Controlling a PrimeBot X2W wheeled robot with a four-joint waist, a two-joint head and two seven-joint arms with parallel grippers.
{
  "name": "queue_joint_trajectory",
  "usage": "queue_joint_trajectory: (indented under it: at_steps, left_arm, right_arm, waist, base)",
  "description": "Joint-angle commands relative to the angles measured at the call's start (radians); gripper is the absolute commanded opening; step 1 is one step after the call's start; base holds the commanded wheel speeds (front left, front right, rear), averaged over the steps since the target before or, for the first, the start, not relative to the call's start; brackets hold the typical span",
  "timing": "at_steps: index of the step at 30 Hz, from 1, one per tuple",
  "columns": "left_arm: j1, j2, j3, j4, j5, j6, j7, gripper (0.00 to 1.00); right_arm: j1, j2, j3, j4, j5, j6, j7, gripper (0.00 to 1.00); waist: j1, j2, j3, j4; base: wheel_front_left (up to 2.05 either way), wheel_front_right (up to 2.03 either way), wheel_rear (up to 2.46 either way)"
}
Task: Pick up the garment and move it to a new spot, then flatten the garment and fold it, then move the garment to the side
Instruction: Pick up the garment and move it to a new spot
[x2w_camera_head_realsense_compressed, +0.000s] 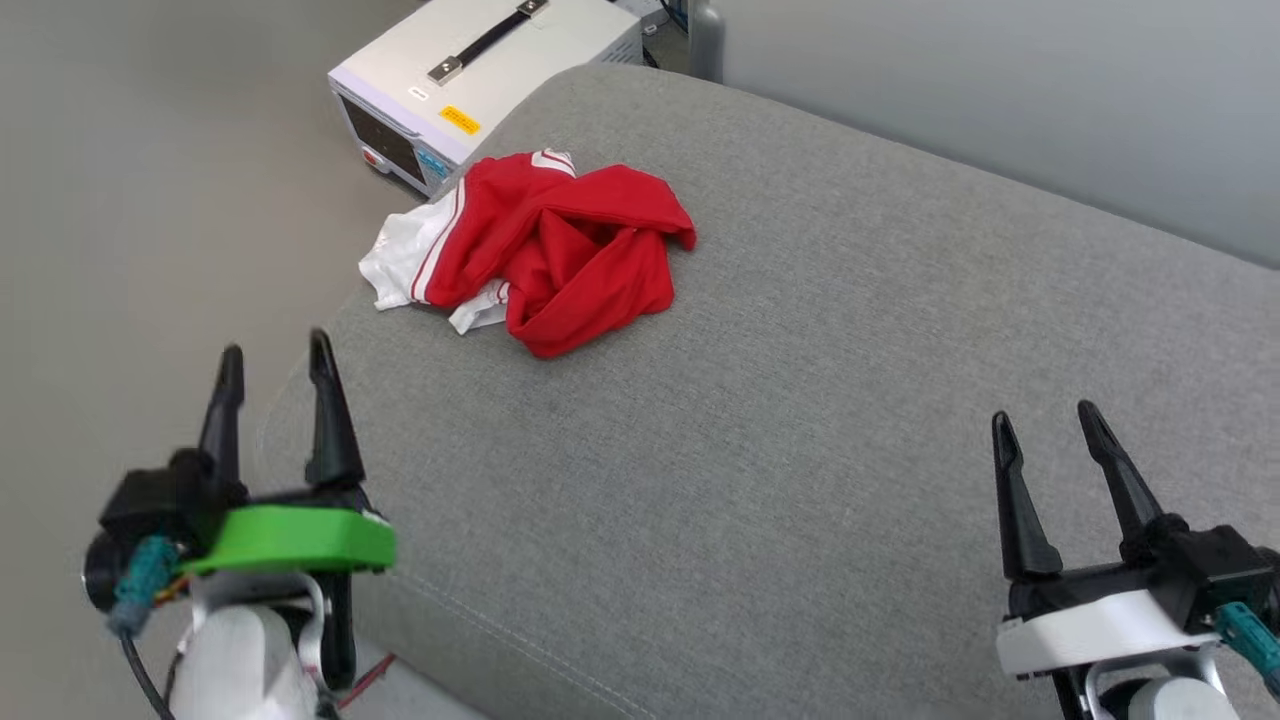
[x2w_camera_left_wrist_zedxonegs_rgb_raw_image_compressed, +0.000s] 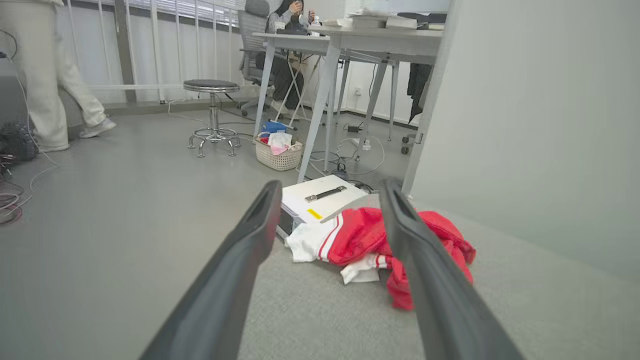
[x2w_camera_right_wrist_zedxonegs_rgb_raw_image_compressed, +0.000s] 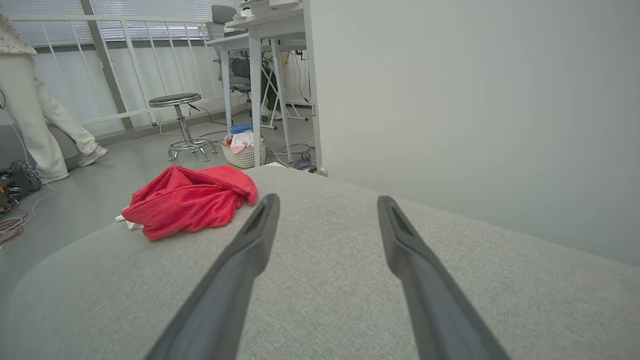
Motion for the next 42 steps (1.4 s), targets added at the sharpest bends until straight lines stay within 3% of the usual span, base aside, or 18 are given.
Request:
queue_joint_trajectory:
  at_steps: [1,6,11,20,23,26,32,42]
  left_arm:
    - [-0.057,-0.003,0.027,0.009,0.014,-0.025,-0.006,1.00]
    - [-0.213,0.025,0.119,0.061,-0.001,-0.092,-0.006,1.00]
    - [-0.349,0.094,0.145,0.124,-0.034,-0.113,-0.006,1.00]
    - [-0.566,0.338,-0.026,0.293,-0.214,-0.117,0.056,1.00]
    - [-0.615,0.405,-0.109,0.332,-0.330,-0.117,0.165,1.00]
    - [-0.654,0.463,-0.188,0.368,-0.463,-0.118,0.343,1.00]
    - [-0.708,0.547,-0.301,0.448,-0.602,-0.118,0.657,1.00]
    - [-0.743,0.560,-0.441,0.564,-0.654,-0.118,0.909,1.00]
  right_arm:
    - [-0.026,-0.003,0.002,-0.010,-0.013,-0.001,-0.005,1.00]
    - [-0.068,-0.003,0.010,-0.027,-0.039,-0.001,-0.005,1.00]
    - [-0.100,-0.003,0.003,-0.046,-0.054,-0.001,-0.005,1.00]
    - [-0.142,-0.010,-0.004,-0.079,-0.073,-0.001,-0.005,1.00]
    - [-0.159,-0.018,-0.005,-0.089,-0.074,-0.001,-0.005,1.00]
    - [-0.174,-0.026,-0.002,-0.096,-0.074,-0.001,-0.005,1.00]
    - [-0.202,-0.035,0.009,-0.101,-0.076,-0.001,-0.005,1.00]
    - [-0.224,-0.036,0.006,-0.103,-0.079,-0.001,-0.005,1.00]
  waist:
    - [0.0000,0.0000,0.046,-0.045]
    - [0.0000,0.0000,0.109,-0.121]
    - [0.0000,0.0000,0.168,-0.182]
    - [0.0000,0.0000,0.259,-0.245]
    - [0.0000,0.0000,0.285,-0.254]
    - [0.0000,0.0000,0.306,-0.262]
    - [0.0000,0.0000,0.337,-0.284]
    - [0.0000,0.0000,0.382,-0.329]
  base:
    - [0.00,0.00,0.00]
    - [0.00,0.00,0.00]
    - [0.00,0.00,0.00]
    - [0.00,0.00,0.00]
    - [0.00,0.00,0.00]
    - [0.00,0.00,0.00]
    - [0.00,0.00,0.00]
    - [0.00,0.00,0.00]
